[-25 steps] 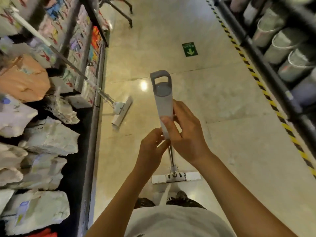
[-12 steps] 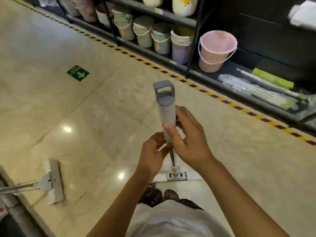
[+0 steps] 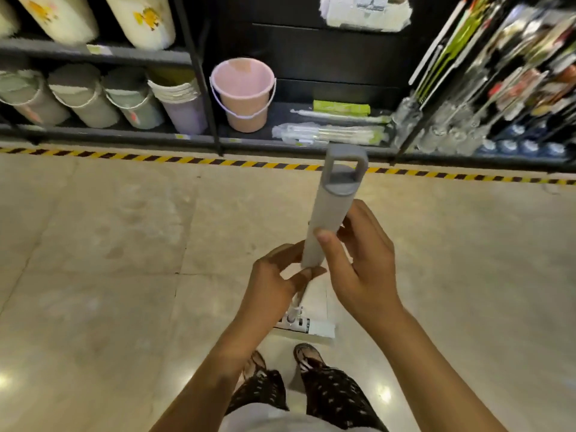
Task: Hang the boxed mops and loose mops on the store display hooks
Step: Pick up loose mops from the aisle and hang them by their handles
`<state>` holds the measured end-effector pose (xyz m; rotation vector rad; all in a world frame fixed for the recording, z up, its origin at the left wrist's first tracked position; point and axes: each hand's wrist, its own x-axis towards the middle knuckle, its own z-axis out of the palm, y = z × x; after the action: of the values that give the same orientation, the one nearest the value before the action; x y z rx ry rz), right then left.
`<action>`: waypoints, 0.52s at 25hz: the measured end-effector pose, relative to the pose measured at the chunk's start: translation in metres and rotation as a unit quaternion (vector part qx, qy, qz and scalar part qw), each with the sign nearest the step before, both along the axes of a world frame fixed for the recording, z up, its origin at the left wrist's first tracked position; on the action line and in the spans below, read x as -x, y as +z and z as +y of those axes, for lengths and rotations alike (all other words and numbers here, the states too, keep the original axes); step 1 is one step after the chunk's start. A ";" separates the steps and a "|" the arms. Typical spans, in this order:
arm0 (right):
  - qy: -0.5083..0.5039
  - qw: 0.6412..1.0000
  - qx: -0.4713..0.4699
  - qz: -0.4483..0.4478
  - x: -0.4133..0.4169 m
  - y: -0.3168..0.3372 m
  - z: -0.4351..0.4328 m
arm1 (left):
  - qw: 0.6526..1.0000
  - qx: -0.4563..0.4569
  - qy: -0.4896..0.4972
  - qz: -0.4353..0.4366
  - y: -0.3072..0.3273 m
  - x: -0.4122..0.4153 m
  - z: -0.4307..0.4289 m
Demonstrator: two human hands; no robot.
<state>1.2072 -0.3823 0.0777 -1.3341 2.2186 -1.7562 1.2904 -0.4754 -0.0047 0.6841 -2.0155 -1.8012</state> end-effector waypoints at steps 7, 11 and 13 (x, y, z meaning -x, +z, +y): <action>-0.117 0.986 0.109 0.045 0.031 0.090 0.010 | 0.984 0.066 -0.090 0.141 0.083 0.048 -0.004; -0.106 0.977 0.175 0.059 0.054 0.141 0.014 | 0.973 0.077 -0.111 0.185 0.133 0.076 0.001; -0.095 0.975 0.195 0.050 0.066 0.163 0.016 | 0.969 0.091 -0.114 0.201 0.158 0.089 0.000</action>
<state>1.1413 -0.3659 0.2411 -1.3306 2.1931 -2.3428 1.2010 -0.4749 0.1529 0.0246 -1.9993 -1.6775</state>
